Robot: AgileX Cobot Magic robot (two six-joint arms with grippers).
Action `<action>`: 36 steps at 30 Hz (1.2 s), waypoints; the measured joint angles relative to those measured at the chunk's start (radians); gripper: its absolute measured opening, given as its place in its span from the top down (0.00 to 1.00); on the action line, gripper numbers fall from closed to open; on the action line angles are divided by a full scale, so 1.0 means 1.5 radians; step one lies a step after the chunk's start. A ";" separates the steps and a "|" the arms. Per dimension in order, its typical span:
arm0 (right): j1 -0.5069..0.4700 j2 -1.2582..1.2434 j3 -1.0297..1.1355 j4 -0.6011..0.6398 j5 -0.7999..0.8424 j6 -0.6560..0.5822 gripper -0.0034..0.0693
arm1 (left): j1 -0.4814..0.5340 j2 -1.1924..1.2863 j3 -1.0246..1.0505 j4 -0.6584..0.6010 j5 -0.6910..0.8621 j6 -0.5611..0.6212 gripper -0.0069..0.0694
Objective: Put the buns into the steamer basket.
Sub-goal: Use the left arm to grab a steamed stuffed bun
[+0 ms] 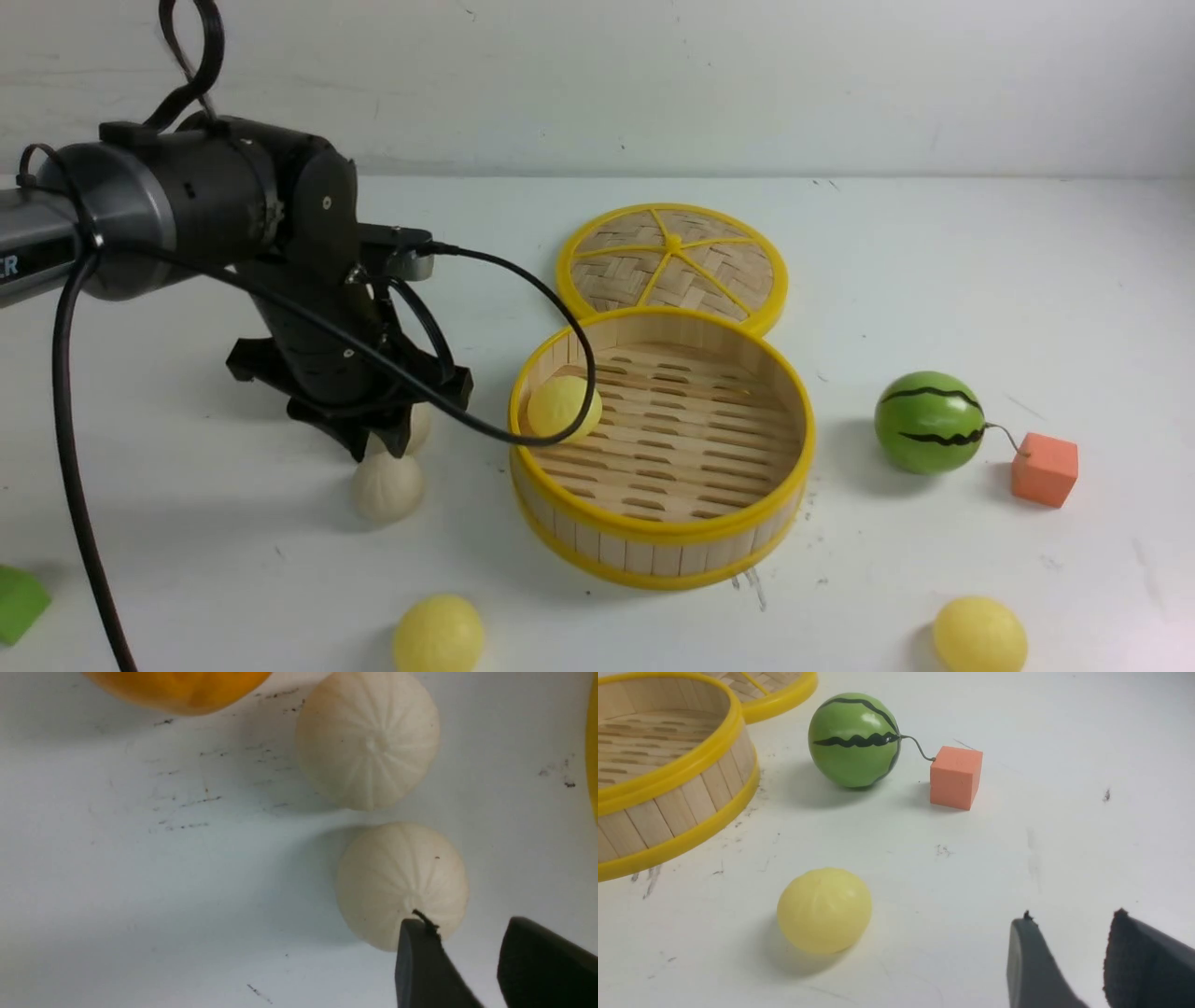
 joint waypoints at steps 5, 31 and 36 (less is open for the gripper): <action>0.000 0.000 0.000 0.000 0.000 0.000 0.62 | 0.000 0.025 -0.001 0.000 0.002 0.000 0.60; 0.000 0.000 0.000 0.000 0.000 0.000 0.62 | 0.000 0.070 -0.003 0.034 -0.042 0.000 0.85; 0.000 0.000 0.000 0.000 0.000 0.000 0.62 | -0.004 0.056 -0.023 0.031 0.006 0.000 0.93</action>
